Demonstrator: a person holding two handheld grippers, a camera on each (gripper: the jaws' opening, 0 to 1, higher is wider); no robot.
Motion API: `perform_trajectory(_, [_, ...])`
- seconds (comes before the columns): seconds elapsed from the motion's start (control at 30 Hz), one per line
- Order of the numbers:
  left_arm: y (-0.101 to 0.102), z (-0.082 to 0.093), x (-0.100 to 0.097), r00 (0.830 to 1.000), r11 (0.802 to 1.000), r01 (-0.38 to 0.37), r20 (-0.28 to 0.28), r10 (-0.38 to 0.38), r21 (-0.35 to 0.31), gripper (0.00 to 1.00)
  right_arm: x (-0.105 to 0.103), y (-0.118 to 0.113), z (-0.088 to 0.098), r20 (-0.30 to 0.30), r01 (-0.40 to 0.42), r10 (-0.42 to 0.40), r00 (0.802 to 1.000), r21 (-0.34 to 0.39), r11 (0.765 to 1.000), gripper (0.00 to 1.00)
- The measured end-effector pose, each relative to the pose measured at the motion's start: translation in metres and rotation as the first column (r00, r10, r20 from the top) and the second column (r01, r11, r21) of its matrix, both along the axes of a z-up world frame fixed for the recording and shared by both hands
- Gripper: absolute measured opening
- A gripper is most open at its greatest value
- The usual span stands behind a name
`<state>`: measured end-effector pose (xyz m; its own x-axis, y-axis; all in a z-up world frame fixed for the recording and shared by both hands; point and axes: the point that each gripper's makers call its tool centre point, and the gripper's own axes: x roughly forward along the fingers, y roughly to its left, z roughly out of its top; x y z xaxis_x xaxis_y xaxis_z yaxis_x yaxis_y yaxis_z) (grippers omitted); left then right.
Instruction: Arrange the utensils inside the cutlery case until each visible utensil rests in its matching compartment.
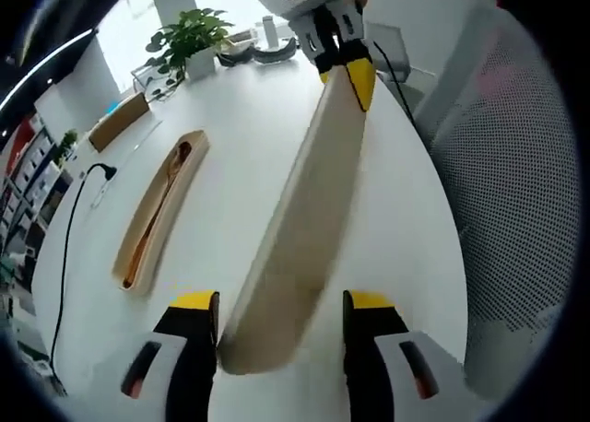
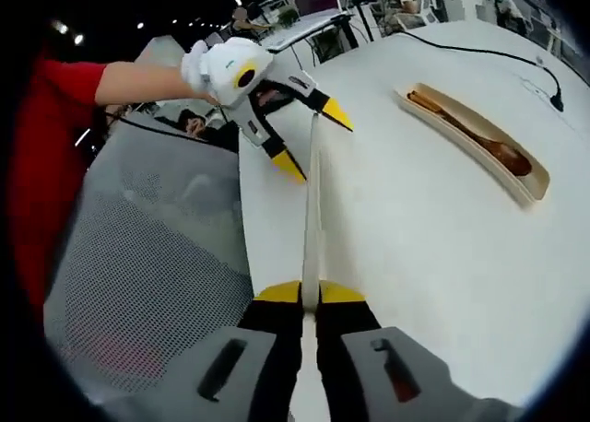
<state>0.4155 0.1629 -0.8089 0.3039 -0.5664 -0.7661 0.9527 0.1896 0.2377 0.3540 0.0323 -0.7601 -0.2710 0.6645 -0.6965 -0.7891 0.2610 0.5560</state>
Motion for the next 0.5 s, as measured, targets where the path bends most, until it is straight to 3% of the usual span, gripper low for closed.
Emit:
perform_trajectory(0.03, [-0.001, 0.003, -0.001, 1.0, 1.0, 0.006, 0.018, -0.006, -0.002, 0.6, -0.005, -0.001, 0.004, -0.061, 0.02, -0.021, 0.998, -0.016, 1.0, 0.0])
perform_trajectory(0.13, [-0.008, 0.016, -0.004, 0.998, 0.999, 0.023, 0.066, -0.02, -0.033, 0.59, 0.0, 0.006, 0.011, -0.066, 0.018, -0.016, 0.998, 0.026, 1.0, 0.0])
perform_trajectory(0.17, [-0.009, 0.017, -0.005, 0.997, 0.999, 0.034, 0.072, -0.032, -0.031, 0.57, -0.004, 0.007, 0.015, -0.133, 0.046, -0.042, 0.99, 0.025, 0.999, 0.0])
perform_trajectory(0.2, [-0.01, 0.019, -0.008, 0.996, 0.998, 0.056, 0.075, -0.054, -0.022, 0.56, -0.006, 0.009, 0.019, -0.204, 0.079, -0.072, 0.976, 0.024, 0.997, 0.0])
perform_trajectory(0.23, [-0.01, 0.02, -0.008, 0.995, 0.998, 0.066, 0.08, -0.065, -0.014, 0.55, -0.012, 0.009, 0.026, -0.297, 0.107, -0.099, 0.95, 0.012, 0.994, 0.0])
perform_trajectory(0.3, [-0.011, 0.024, -0.009, 0.981, 0.991, 0.127, 0.143, -0.13, 0.029, 0.53, -0.01, 0.01, 0.03, -0.367, 0.132, -0.11, 0.924, 0.035, 0.991, 0.0])
perform_trajectory(0.37, [-0.011, 0.022, -0.011, 0.987, 0.994, 0.11, 0.117, -0.112, 0.027, 0.54, -0.012, 0.01, 0.03, -0.379, 0.121, -0.103, 0.92, 0.025, 0.992, 0.0])
perform_trajectory(0.43, [-0.012, 0.021, -0.01, 0.985, 0.993, 0.115, 0.127, -0.117, 0.028, 0.56, -0.021, 0.012, 0.037, -0.473, 0.114, -0.094, 0.876, 0.014, 0.993, 0.0])
perform_trajectory(0.5, [-0.015, 0.019, -0.009, 0.987, 0.993, 0.111, 0.112, -0.114, 0.027, 0.57, -0.021, 0.012, 0.032, -0.439, 0.098, -0.081, 0.895, 0.014, 0.995, 0.0])
